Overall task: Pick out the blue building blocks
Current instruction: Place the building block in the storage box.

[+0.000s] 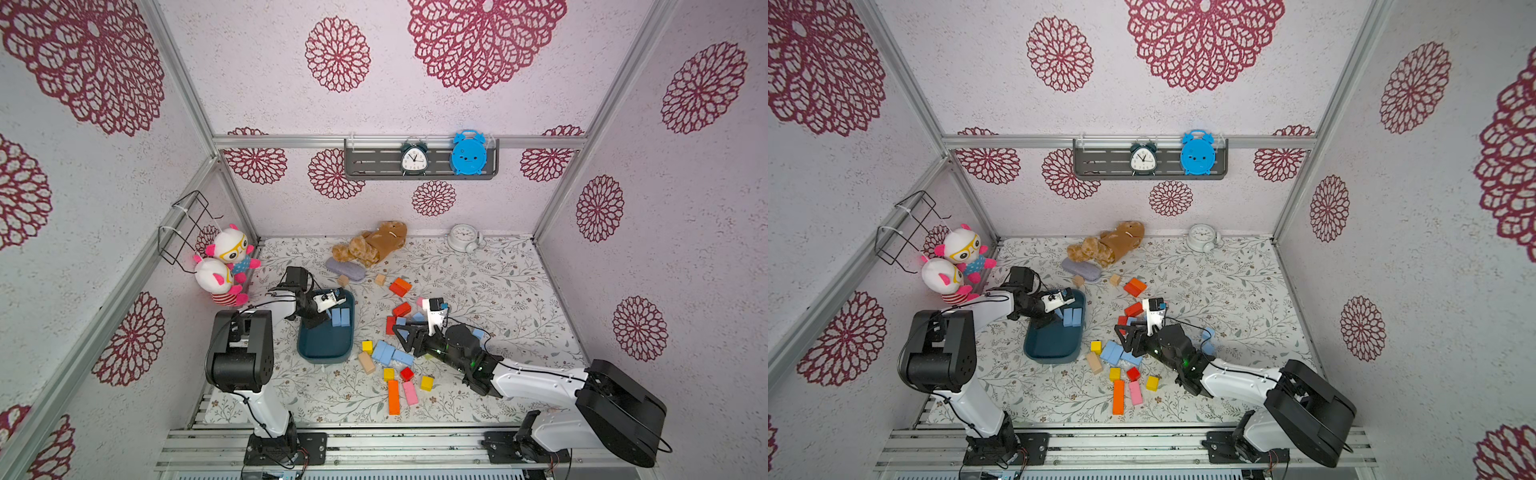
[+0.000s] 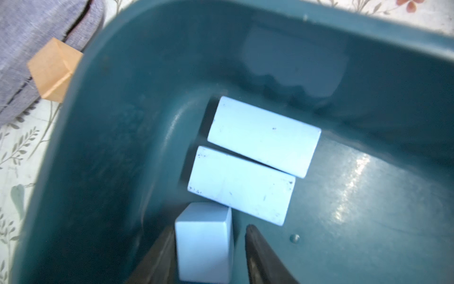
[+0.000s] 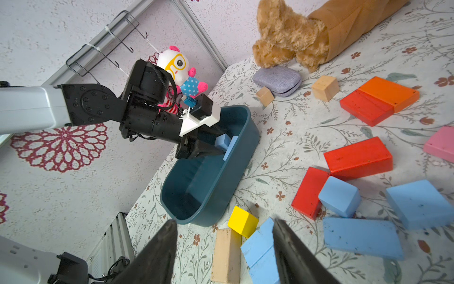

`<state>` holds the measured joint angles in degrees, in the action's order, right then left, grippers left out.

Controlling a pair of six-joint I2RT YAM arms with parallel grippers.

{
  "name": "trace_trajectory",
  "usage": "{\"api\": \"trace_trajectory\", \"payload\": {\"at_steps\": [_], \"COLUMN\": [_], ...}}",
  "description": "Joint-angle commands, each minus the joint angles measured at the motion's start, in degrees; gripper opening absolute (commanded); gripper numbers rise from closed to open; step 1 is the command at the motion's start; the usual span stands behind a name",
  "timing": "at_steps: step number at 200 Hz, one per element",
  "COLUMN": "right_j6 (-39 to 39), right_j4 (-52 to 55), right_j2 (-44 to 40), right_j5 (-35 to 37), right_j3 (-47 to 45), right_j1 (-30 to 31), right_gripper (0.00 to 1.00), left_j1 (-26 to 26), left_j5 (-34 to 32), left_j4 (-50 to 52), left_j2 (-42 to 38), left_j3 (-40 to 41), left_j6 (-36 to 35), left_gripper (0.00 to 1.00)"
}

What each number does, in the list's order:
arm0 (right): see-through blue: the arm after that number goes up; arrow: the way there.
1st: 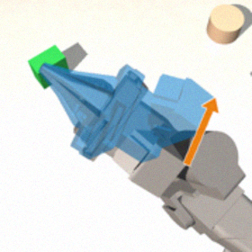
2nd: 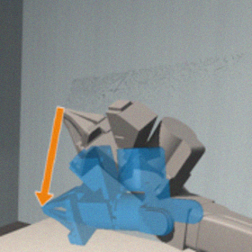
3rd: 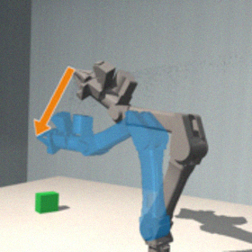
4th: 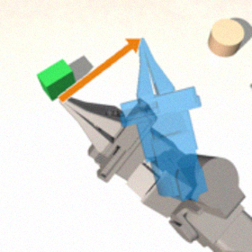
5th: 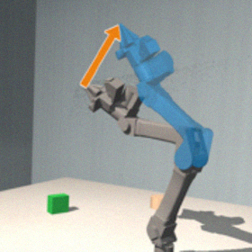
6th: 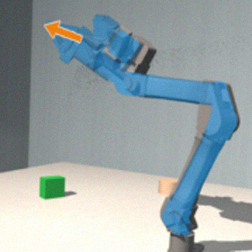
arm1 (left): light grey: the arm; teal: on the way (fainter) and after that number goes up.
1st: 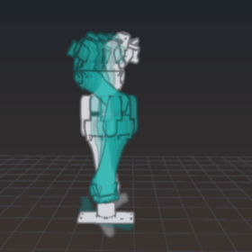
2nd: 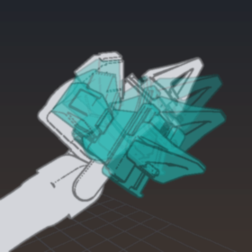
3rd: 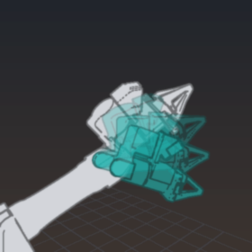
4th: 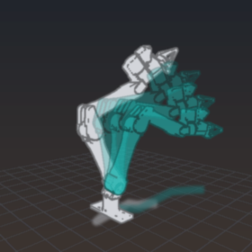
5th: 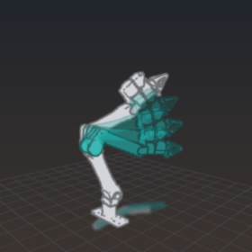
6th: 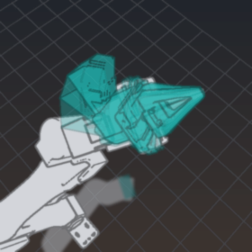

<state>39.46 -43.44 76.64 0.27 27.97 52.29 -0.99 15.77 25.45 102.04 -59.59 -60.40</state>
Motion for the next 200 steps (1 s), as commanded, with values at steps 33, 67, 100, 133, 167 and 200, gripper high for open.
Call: {"api": "trace_trajectory", "payload": {"at_steps": [33,67,100,133,167,200], "right_j6": [-1.4,-1.5,-1.5,-2.7,-4.1,-3.8], "right_j4": [-0.5,-0.5,-0.1,9.3,22.6,27.9], "right_j2": [-0.9,-0.8,-0.3,-0.1,0.6,-0.2], "right_j5": [0.6,0.7,0.8,5.1,10.7,12.8], "right_j3": [2.1,2.2,2.4,5.6,10.0,10.1], "right_j1": [0.2,0.2,0.2,0.3,0.0,-1.7], "right_gripper": [0.65,0.65,0.65,0.65,0.66,0.67], "left_j1": [-0.3,-0.3,-0.4,-1.9,-7.6,-16.4], "left_j5": [-7.1,-8.6,-7.2,-3.2,-0.5,-1.9], "left_j4": [-2.7,-6.3,-5.5,-2.1,0.9,3.0], "left_j2": [-0.2,-1.1,-2.5,-8.9,-14.8,-14.7], "left_j3": [-0.1,1.5,1.5,2.1,1.0,-0.9], "left_j6": [-11.1,-11.6,-11.0,-7.4,-1.0,1.0], "left_gripper": [0.52,0.54,0.68,0.75,0.76,0.75]}}
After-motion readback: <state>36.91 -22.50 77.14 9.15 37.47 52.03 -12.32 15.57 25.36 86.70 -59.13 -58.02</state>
